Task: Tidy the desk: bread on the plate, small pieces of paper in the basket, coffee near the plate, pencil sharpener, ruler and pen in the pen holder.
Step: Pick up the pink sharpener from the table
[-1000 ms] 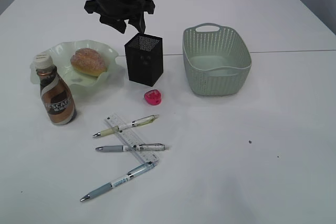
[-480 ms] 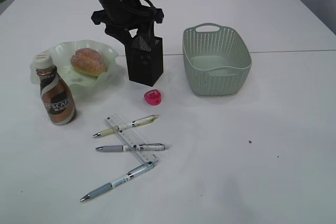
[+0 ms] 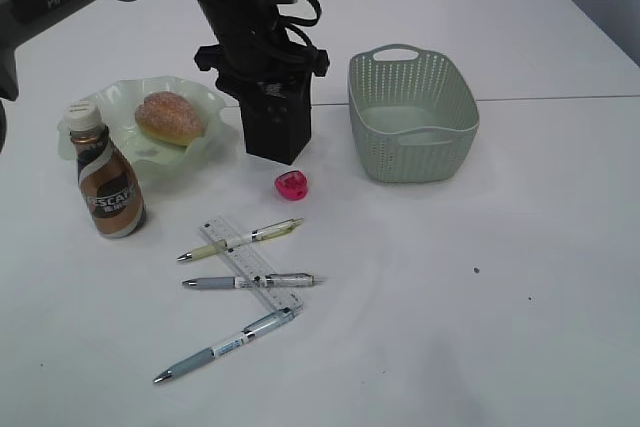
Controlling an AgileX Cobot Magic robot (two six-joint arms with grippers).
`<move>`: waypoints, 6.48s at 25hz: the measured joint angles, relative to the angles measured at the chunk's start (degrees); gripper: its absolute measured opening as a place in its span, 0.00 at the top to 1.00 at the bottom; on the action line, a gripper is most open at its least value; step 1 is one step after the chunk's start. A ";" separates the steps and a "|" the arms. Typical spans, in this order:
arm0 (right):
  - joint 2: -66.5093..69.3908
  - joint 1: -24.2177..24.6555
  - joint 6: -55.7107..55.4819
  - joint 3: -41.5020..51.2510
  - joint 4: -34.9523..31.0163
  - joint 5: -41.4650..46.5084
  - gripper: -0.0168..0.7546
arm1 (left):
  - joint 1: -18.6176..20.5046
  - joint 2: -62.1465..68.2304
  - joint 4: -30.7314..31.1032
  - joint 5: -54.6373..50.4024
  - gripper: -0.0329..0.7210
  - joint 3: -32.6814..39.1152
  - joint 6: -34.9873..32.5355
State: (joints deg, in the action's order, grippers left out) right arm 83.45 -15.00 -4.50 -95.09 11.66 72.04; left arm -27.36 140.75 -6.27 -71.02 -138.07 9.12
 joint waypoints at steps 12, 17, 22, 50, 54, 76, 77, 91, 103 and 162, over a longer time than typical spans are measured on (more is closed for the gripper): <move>0.00 0.00 0.00 0.00 0.03 0.00 0.34 | 0.00 0.88 0.72 0.00 0.30 5.65 -0.52; 0.00 0.00 0.00 0.00 0.03 0.00 0.34 | 0.00 2.75 0.60 0.10 0.30 5.65 -3.97; 0.00 0.00 0.00 0.00 0.03 0.00 0.34 | 0.00 3.79 -0.73 0.19 0.30 5.78 -8.36; 0.00 0.00 0.02 0.00 0.03 0.00 0.34 | -0.46 4.97 -2.15 6.66 0.30 5.78 -16.32; 0.00 0.00 0.02 0.00 0.03 0.00 0.34 | -0.46 5.19 -2.15 6.77 0.30 5.78 -16.46; 0.00 0.00 0.47 0.00 0.03 0.00 0.34 | -0.46 8.42 -2.26 10.08 0.30 5.87 -16.62; 0.00 0.00 0.56 0.00 0.03 0.00 0.34 | -0.46 8.46 -2.26 10.19 0.30 5.87 -16.62; 0.00 0.00 0.69 0.00 0.32 0.00 0.34 | -0.46 8.55 -2.26 11.76 0.30 5.87 -17.13; 0.00 0.00 0.69 0.00 0.46 0.00 0.34 | -0.46 9.48 -2.26 11.84 0.30 5.87 -17.26; 0.00 0.00 0.90 0.00 1.39 0.00 0.34 | -0.46 4.29 -2.89 1.31 0.47 5.77 -17.30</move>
State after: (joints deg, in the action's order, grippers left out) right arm 83.45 -15.00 -3.60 -95.09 13.05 72.04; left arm -27.82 145.04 -9.16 -69.71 -132.29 -8.18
